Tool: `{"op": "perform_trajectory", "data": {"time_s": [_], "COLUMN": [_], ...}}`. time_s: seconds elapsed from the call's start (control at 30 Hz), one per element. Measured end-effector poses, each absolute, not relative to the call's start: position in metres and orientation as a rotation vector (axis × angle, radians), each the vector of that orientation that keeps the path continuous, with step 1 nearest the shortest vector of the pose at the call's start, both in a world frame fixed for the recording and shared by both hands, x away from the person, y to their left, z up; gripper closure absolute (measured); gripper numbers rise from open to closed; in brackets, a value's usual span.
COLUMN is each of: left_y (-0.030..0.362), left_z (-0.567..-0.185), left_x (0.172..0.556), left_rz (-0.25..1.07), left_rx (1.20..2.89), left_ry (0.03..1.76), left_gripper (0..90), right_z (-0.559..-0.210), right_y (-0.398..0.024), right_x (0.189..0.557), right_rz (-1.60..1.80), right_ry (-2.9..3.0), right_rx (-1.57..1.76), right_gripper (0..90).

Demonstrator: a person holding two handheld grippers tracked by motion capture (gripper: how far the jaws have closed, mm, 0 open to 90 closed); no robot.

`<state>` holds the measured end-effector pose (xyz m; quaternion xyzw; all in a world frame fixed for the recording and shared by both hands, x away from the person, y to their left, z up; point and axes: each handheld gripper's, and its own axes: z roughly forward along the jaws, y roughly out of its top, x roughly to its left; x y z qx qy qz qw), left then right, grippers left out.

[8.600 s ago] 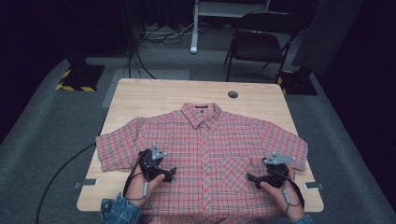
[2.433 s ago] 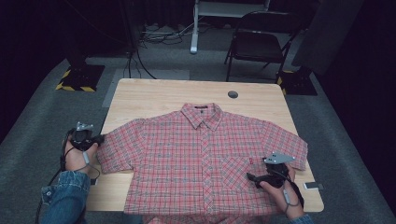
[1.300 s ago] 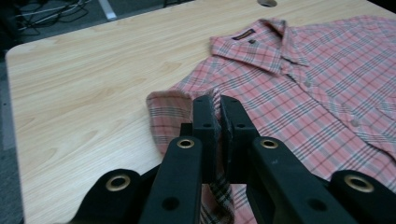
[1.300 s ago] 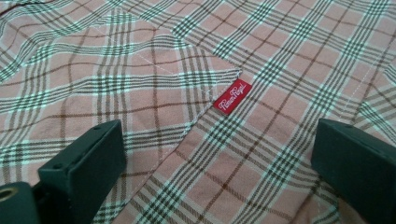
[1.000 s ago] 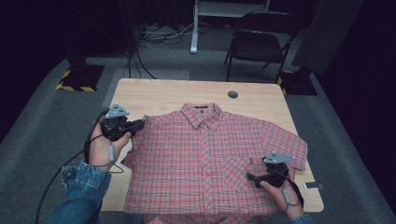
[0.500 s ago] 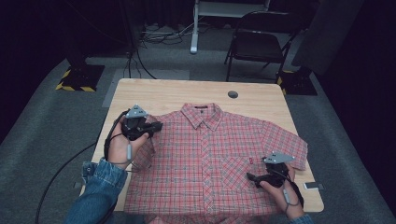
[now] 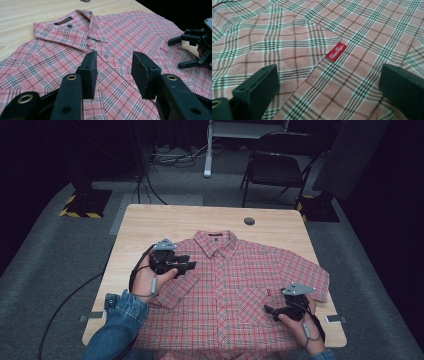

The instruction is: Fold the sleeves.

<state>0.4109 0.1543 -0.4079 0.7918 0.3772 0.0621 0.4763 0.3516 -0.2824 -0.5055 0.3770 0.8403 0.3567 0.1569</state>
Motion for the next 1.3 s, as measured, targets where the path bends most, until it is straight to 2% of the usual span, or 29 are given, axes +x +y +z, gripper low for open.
{"op": "perform_trajectory", "data": {"time_s": [0.63,1.3], "left_y": [0.185,0.245], "left_z": [-0.401,-0.419], "left_x": [0.404,0.390], "left_rz": [0.377,0.461], "left_rx": [1.911,1.882], "left_ry": [0.992,1.130], "left_gripper": [28.1,22.2], "right_z": [-0.505,-0.505], "right_y": [-0.282,-0.282], "right_x": [0.352,0.352], "right_rz": [1.020,1.021], "right_ry": [2.407,2.407], "right_rx": [1.078,1.078], "right_gripper": [2.9,2.9]}}
